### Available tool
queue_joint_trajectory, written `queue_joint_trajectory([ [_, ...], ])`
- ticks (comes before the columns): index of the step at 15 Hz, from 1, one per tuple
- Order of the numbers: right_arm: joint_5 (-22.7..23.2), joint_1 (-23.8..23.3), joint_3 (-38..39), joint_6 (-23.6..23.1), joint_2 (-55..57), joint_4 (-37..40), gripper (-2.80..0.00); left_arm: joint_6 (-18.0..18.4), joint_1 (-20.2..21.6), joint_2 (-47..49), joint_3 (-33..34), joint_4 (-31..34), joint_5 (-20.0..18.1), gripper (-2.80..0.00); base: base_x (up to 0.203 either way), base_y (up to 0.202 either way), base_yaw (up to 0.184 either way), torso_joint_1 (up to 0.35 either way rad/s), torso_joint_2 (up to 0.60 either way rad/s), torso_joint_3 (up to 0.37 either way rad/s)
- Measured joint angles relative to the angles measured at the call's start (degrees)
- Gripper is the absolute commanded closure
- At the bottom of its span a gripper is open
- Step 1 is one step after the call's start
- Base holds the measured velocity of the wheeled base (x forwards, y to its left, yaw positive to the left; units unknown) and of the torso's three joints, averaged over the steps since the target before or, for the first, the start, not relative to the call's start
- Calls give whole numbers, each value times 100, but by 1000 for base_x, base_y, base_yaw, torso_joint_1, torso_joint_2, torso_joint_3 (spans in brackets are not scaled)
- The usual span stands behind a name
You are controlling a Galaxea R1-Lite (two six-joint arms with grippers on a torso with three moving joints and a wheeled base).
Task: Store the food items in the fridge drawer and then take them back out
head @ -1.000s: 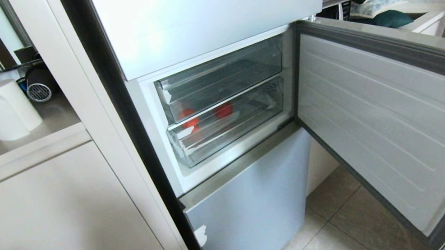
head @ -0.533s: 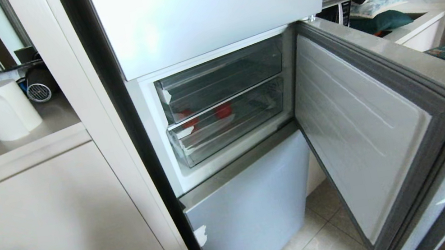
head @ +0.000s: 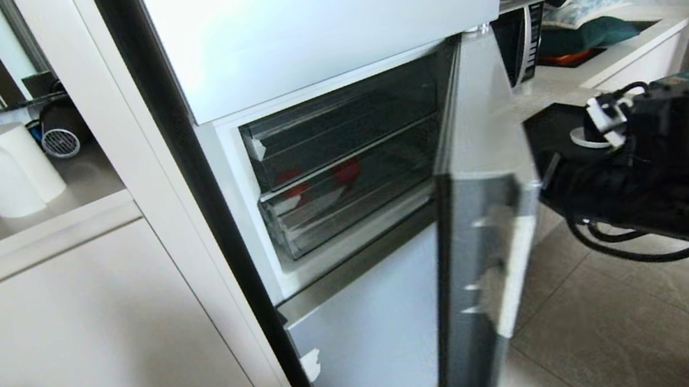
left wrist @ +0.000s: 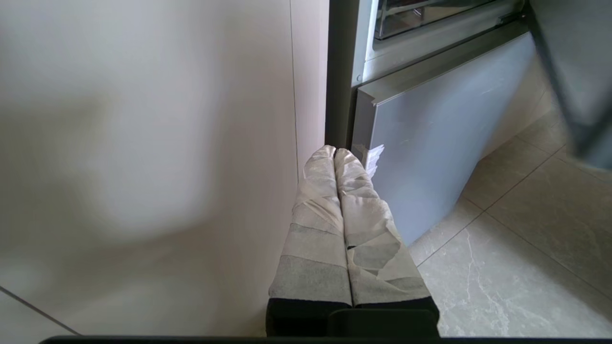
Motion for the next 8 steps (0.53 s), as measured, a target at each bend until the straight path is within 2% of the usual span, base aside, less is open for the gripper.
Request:
queue_joint_trajectory([
  [2,-529,481,-623,-278,454,53,0,0,0,0,0,0,1,0,0,0,0,0,0,0],
  [5,-1663,1161,-1566,-647,1158,141,0,0,0,0,0,-2,0,0,0,0,0,0,0,0],
  [6,-1837,1266,-1614,-675,1218,196,0,2,0,0,0,0,2,0,0,0,0,0,0,0],
  [8,-1892,1342,-1420,-694,1041,299,0,2,0,0,0,0,2,0,0,0,0,0,0,0],
])
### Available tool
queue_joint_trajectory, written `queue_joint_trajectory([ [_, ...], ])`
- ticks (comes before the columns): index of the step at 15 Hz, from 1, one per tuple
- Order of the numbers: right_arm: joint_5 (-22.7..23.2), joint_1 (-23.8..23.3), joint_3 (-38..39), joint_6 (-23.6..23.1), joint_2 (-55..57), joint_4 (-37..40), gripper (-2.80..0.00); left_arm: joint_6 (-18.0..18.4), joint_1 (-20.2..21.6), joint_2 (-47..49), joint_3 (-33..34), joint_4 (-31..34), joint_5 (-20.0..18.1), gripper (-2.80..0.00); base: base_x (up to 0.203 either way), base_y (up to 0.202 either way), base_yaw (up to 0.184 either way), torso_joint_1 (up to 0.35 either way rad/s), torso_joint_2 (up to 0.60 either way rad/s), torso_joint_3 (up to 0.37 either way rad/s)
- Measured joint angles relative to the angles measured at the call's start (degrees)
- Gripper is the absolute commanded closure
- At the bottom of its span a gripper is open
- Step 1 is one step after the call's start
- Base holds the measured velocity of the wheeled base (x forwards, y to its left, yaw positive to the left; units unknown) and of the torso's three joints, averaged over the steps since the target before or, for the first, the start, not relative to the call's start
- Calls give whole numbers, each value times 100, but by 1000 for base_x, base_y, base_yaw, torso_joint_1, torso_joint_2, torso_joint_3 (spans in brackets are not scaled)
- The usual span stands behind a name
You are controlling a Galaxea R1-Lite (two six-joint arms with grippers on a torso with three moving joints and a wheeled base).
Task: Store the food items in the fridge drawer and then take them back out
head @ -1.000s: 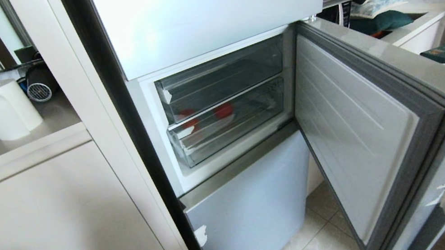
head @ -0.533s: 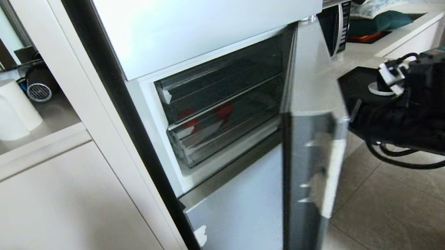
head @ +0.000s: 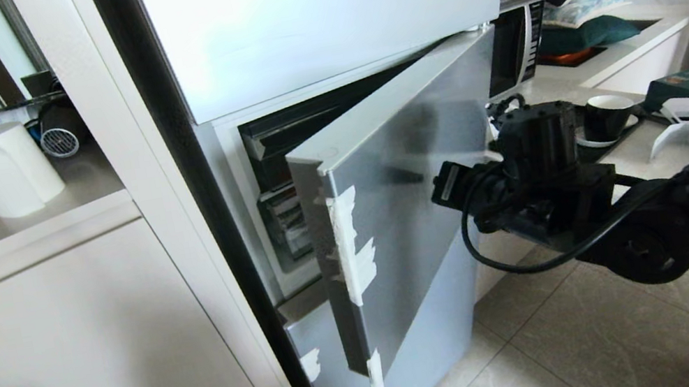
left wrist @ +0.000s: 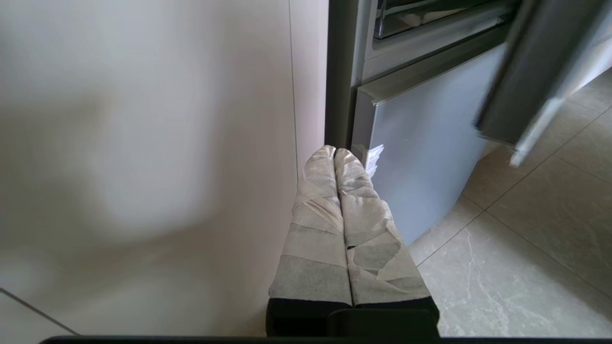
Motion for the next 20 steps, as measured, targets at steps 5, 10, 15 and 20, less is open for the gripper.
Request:
queue_joint_trajectory([
  [5,112,82,251,-200,-360,22,0,0,0,0,0,0,0,0,0,0,0,0,0,0],
  [10,1197,132,-742,-476,505,-116,0,-1,0,0,0,-1,-1,0,0,0,0,0,0,0],
  [15,1552,73,-2605,-1413,2266,-778,0,0,0,0,0,-2,0,0,0,0,0,0,0,0],
  [20,1675,113,-1598,-1555,2165,-1255,0,-2,0,0,0,0,-2,0,0,0,0,0,0,0],
])
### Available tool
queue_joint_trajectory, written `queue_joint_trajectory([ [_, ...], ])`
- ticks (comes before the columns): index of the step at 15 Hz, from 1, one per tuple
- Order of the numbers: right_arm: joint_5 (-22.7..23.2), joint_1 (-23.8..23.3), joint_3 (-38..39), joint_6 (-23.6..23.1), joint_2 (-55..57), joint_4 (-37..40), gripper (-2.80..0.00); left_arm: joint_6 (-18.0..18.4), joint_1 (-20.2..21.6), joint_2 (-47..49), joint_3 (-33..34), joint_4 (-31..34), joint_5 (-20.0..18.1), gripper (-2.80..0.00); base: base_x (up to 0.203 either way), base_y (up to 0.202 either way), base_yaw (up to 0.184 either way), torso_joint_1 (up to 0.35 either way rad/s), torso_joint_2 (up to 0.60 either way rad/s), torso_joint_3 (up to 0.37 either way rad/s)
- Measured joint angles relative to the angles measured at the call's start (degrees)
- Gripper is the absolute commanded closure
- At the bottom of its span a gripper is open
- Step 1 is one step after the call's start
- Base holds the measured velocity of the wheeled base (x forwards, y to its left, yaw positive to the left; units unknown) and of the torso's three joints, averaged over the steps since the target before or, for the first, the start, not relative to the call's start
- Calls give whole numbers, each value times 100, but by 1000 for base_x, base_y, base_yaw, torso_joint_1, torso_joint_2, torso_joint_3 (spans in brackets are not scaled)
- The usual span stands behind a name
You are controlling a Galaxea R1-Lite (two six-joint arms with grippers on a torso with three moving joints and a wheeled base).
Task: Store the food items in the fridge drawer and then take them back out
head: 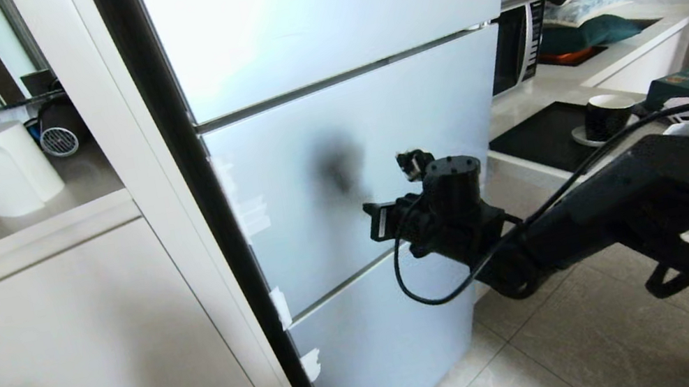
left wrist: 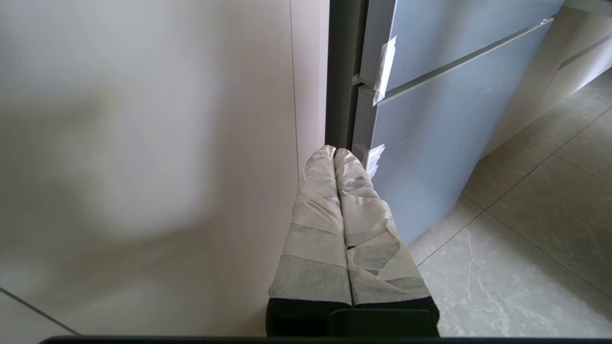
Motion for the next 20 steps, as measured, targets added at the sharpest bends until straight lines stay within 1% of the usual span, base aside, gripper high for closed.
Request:
queue_joint_trajectory([
  [2,53,106,1236,-121,-735,-287,0,1,0,0,0,0,2,0,0,0,0,0,0,0],
  [5,-11,261,3462,-494,-2255,-633,0,2,0,0,0,0,1,0,0,0,0,0,0,0],
  [6,-124,301,4211,-609,-2854,-705,0,0,0,0,0,0,2,0,0,0,0,0,0,0],
  [8,-514,335,5443,-756,-4070,-774,0,2,0,0,0,0,0,0,0,0,0,0,0,0],
  [9,-751,262,5926,-829,-4654,-760,0,2,0,0,0,0,0,0,0,0,0,0,0,0],
  [10,-957,33,6297,-914,-5186,-686,0,2,0,0,0,0,2,0,0,0,0,0,0,0],
  [11,-1089,-440,6581,-1034,-5713,-498,0,2,0,0,0,0,2,0,0,0,0,0,0,0],
  [13,-1035,-1627,6919,-1328,-6713,183,0,2,0,0,0,0,2,0,0,0,0,0,0,0],
  [14,-928,-2107,7059,-1508,-7328,675,0,2,0,0,0,0,2,0,0,0,0,0,0,0],
  [15,-815,-2432,7191,-1696,-7986,1237,0,0,0,0,0,0,2,0,0,0,0,0,0,0],
  [17,-562,-2796,7400,-2027,-9352,2498,0,0,0,0,0,0,0,0,0,0,0,0,0,0],
  [18,-400,-2918,7477,-2169,-10075,3183,0,1,0,0,0,0,1,0,0,0,0,0,0,0],
  [20,-166,-3079,7584,-2369,-11319,4233,0,1,0,0,0,0,1,0,0,0,0,0,0,0],
])
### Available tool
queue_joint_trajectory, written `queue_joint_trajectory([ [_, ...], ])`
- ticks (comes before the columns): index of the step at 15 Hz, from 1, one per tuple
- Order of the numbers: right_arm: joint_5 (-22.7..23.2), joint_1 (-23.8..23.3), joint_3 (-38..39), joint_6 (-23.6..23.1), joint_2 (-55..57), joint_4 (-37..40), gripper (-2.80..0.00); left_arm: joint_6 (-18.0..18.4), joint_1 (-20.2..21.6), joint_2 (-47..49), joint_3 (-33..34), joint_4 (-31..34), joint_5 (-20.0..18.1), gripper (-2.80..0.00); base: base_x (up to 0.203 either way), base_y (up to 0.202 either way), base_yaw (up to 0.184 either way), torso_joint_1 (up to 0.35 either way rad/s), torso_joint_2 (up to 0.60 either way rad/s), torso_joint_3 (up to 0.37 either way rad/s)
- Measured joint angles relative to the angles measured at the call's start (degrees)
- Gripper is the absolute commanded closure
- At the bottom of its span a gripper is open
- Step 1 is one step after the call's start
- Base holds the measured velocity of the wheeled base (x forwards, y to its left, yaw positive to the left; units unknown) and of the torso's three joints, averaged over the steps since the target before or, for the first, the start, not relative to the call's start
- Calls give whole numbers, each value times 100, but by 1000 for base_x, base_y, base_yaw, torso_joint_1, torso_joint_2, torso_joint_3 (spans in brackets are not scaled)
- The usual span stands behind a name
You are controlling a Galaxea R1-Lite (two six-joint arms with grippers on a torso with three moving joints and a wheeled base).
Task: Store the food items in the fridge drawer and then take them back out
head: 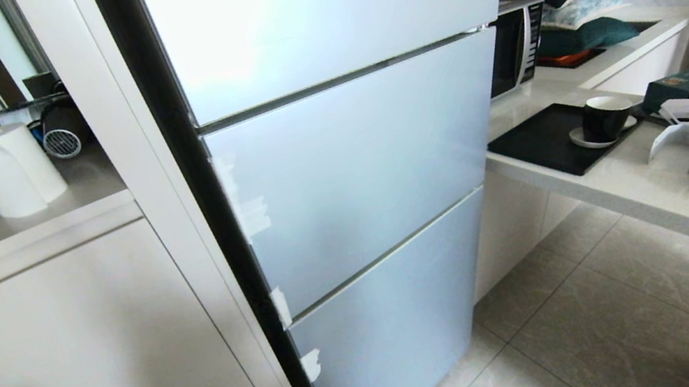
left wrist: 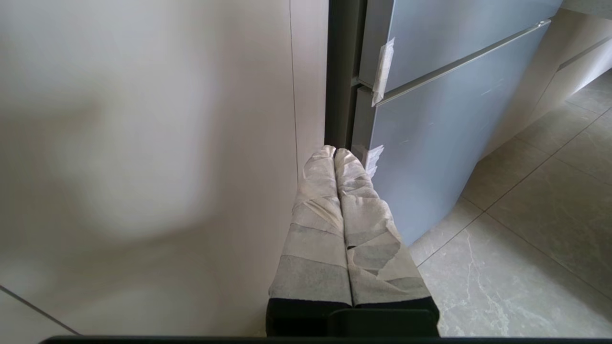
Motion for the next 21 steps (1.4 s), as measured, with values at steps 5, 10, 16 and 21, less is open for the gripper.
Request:
queue_joint_trajectory([
  [5,78,-209,167,93,-1584,883,0,-10,0,0,0,0,-1,0,0,0,0,0,0,0],
  [10,-37,-229,187,443,-1806,869,0,-10,0,0,0,-2,-1,0,0,0,0,0,0,0],
  [16,-37,-229,189,446,-1822,880,0,-7,0,0,0,0,-2,0,0,0,0,0,0,0],
  [21,-39,-229,189,446,-1822,883,0,-10,0,0,0,-2,-1,0,0,0,0,0,0,0],
])
